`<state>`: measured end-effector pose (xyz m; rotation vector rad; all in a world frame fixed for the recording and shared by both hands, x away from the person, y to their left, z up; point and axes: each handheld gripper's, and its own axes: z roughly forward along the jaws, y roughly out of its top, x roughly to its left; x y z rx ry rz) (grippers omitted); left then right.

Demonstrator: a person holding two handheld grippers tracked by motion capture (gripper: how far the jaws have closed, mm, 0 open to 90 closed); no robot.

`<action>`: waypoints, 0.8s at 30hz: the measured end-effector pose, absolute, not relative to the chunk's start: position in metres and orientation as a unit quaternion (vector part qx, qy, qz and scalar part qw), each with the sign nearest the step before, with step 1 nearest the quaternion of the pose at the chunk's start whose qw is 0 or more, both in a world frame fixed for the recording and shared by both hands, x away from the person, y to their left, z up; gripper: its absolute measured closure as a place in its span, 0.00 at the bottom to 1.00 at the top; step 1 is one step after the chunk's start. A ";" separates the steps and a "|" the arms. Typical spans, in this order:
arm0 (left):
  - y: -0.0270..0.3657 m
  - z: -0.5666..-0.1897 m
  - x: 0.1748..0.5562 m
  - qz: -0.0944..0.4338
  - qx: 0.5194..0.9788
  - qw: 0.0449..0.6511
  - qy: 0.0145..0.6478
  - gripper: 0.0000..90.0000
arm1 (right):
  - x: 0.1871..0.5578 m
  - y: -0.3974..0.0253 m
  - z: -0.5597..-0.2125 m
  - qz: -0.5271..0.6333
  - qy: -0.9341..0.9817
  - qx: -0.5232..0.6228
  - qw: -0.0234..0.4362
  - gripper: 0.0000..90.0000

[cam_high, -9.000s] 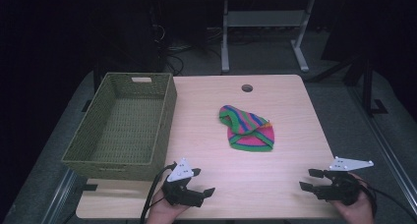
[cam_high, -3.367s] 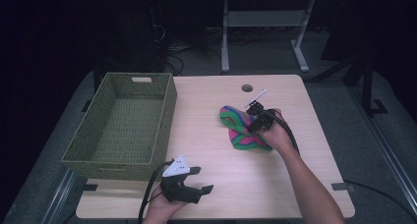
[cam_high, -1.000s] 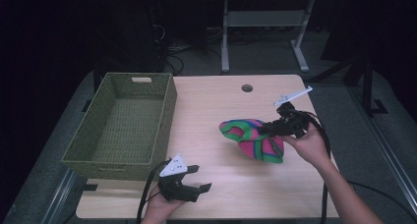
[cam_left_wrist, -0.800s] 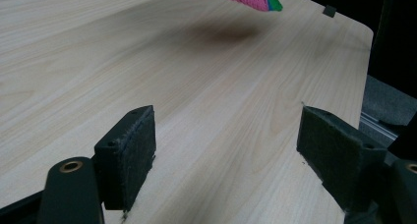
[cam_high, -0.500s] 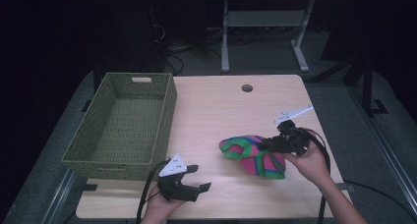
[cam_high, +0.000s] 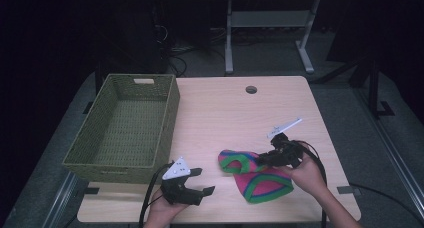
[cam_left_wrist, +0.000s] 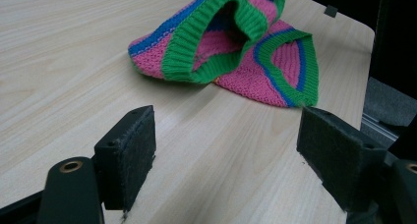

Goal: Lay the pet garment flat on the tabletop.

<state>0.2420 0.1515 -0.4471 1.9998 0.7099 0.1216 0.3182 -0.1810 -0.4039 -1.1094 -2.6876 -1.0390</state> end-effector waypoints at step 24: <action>0.151 -0.447 0.242 0.051 0.824 0.484 0.291 0.25 | 0.303 -0.165 -0.421 -0.302 -0.900 -0.308 0.053 0.57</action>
